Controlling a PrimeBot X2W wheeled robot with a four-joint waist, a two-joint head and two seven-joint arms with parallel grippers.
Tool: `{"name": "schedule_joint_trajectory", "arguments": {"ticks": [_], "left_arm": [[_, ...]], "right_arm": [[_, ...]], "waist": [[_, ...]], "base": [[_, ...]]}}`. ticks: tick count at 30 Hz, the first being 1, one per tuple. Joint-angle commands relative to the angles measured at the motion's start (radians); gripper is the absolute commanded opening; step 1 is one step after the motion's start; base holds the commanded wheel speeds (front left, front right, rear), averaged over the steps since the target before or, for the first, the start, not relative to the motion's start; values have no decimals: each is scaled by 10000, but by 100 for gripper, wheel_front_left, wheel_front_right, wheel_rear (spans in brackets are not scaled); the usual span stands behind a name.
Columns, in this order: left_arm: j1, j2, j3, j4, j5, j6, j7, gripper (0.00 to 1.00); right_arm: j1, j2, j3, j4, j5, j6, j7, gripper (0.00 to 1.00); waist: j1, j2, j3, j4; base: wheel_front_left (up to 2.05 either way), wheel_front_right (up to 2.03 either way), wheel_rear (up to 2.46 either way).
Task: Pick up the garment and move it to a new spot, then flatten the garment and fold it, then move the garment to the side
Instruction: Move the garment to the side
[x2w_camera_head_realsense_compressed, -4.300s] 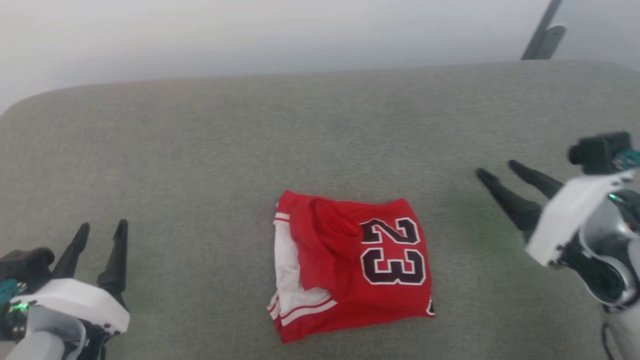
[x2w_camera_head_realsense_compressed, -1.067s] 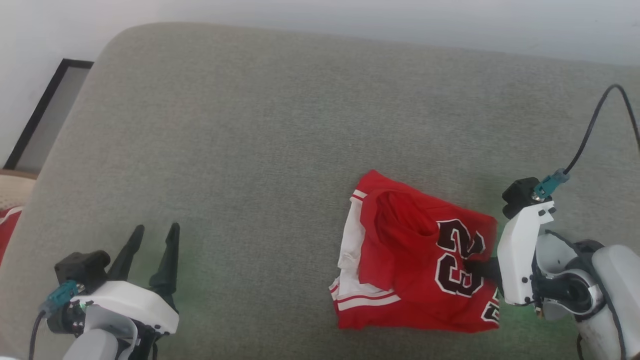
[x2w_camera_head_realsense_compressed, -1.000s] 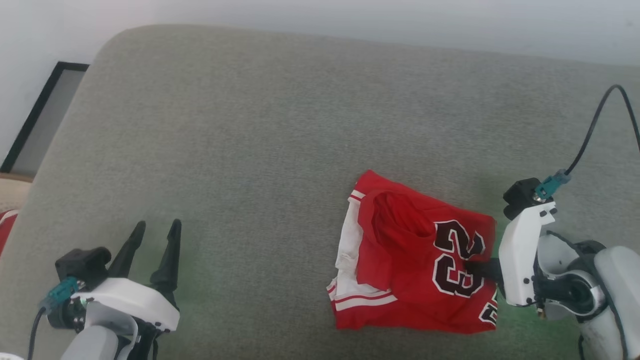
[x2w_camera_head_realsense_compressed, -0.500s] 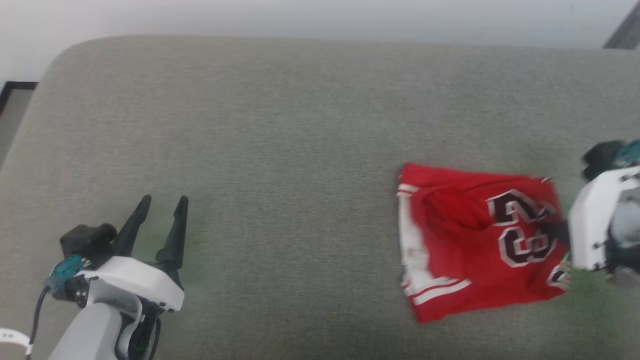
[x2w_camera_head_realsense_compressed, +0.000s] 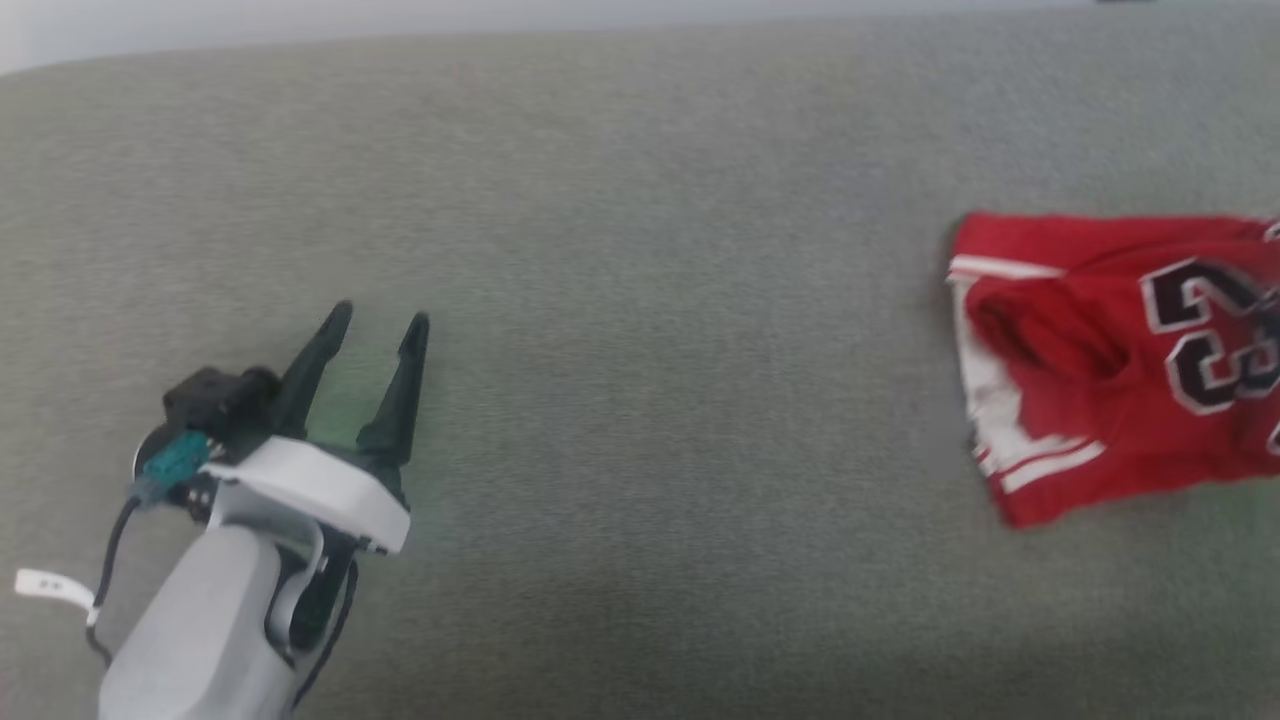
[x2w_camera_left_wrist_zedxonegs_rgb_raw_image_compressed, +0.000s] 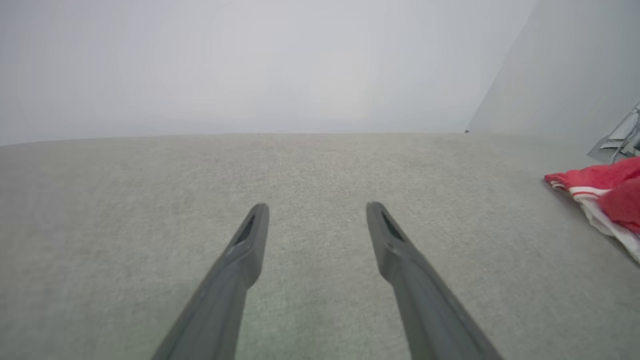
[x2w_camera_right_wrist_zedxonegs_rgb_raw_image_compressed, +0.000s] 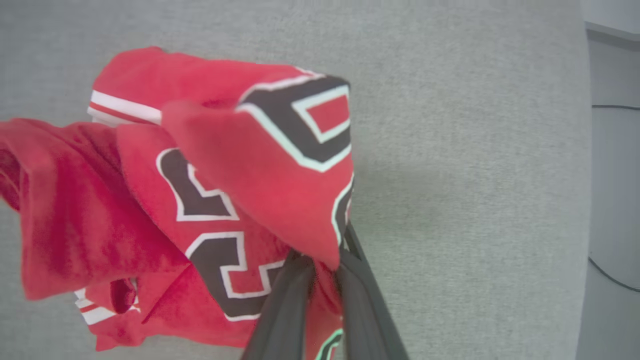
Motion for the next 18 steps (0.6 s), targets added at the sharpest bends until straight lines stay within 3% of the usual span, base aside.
{"name": "schedule_joint_trajectory", "arguments": {"ticks": [1, 18], "left_arm": [[-171, 3, 9, -5, 46, -57, -39, 100], [-2065, -70, -1027, 237, 524, -363, -27, 100]], "right_arm": [[-130, -49, -18, 57, -12, -16, -113, 0], [-2183, -1430, 883, 2407, -1084, -16, -3502, 0]], "waist": [[0, -1, 225, -246], [0, -1, 1621, -1467]], "base": [[0, 0, 0], [0, 0, 0]]}}
